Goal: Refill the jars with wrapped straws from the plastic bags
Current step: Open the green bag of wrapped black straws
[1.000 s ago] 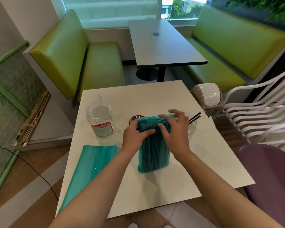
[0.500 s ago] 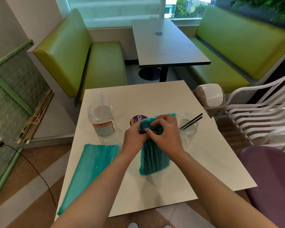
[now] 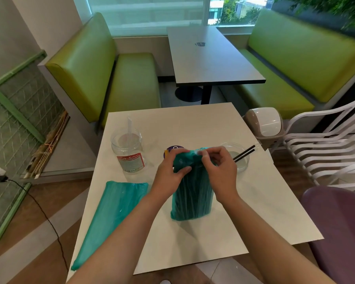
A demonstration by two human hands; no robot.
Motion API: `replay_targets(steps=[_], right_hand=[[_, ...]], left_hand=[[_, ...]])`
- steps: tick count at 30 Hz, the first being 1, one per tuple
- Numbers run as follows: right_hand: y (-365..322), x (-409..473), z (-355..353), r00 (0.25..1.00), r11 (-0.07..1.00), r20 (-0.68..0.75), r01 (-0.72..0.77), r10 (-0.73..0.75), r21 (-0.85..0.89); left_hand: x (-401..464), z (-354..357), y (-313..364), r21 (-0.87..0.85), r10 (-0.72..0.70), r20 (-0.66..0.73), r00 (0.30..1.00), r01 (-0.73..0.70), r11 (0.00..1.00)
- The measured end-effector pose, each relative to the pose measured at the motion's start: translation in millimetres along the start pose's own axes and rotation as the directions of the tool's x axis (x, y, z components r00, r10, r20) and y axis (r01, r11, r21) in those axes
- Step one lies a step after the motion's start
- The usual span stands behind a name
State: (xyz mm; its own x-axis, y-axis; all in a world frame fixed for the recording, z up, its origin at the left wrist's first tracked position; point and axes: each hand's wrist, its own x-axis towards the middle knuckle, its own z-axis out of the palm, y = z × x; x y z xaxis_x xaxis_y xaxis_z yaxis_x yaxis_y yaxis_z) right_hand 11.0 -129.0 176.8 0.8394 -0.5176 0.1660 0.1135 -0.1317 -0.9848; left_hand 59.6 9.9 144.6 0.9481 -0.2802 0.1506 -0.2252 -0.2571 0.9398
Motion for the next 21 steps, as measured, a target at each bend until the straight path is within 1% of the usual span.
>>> replay_targets(steps=[2,5,10,13,15,19,21], right_hand=[[-1,0,0,1.000,1.000,0.012,-0.014,0.014,0.012],[-3,1,-1,0.999,0.999,0.012,-0.041,0.040,0.025],[0,11,-13,0.992,0.995,-0.090,-0.086,0.090,0.053],[1,15,-16,0.996,0.994,-0.037,-0.078,0.081,0.071],[2,15,-14,0.998,0.996,0.006,-0.069,0.069,0.055],[2,14,-10,0.986,0.985,0.042,-0.165,0.164,0.046],[1,14,-10,0.985,0.985,0.048,-0.169,0.168,0.030]], left_hand=[[1,0,1,0.059,0.081,0.022,0.997,-0.082,0.995],[1,-2,0,0.086,0.110,0.001,0.994,-0.110,0.990],[2,-8,-12,0.115,0.092,-0.067,0.994,-0.084,0.990],[1,-9,-13,0.113,0.072,-0.047,0.996,-0.066,0.991],[1,-5,-9,0.080,0.053,-0.041,0.998,-0.049,0.996],[5,4,-3,0.064,0.018,-0.106,0.994,-0.011,0.998],[8,6,-2,0.078,-0.011,-0.133,0.991,0.022,0.997]])
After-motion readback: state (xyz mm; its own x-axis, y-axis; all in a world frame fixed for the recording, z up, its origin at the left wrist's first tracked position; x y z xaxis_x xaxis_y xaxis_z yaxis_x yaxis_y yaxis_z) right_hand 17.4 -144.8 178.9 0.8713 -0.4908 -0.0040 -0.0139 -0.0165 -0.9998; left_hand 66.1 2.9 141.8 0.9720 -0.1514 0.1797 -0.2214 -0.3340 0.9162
